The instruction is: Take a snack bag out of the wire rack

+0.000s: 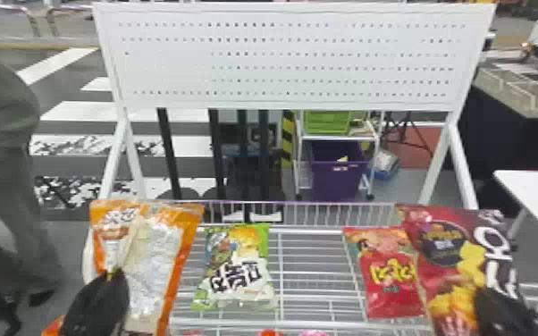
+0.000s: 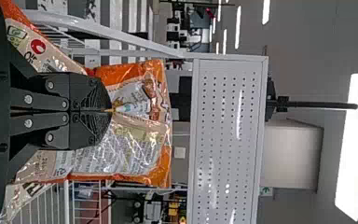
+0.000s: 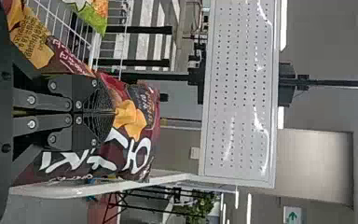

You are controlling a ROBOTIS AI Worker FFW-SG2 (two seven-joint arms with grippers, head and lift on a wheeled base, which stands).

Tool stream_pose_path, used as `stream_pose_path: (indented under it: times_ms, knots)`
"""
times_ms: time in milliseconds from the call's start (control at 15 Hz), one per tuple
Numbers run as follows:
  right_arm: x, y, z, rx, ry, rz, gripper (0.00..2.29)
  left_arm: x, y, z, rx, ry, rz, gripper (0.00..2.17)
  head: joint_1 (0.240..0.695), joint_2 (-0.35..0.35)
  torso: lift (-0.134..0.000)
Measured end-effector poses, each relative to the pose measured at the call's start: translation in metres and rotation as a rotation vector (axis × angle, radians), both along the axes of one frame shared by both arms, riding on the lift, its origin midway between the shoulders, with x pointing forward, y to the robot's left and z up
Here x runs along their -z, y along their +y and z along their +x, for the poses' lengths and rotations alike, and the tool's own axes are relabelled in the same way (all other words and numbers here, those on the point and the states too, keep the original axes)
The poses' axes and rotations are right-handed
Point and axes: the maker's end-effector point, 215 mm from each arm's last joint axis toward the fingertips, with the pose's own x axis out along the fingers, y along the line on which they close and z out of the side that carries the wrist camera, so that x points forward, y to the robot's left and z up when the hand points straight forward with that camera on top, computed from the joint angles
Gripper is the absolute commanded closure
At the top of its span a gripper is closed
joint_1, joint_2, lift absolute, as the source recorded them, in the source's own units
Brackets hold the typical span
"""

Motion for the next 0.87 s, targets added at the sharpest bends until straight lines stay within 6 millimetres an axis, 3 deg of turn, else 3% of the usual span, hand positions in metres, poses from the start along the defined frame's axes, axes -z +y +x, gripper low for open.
stream_pose_path:
  times_ms: [400,867]
  knots:
    - [0.015,-0.023,-0.008,0.037,0.020,-0.008,2.25,0.000,0.000,0.001,0.001,-0.001,0.001,1.87,0.499,0.000,0.000]
    - [0.005,-0.030,-0.014,0.041,-0.012,0.001,2.25,-0.001,0.000,0.001,0.001,-0.003,0.001,1.87,0.499,0.000,0.000]
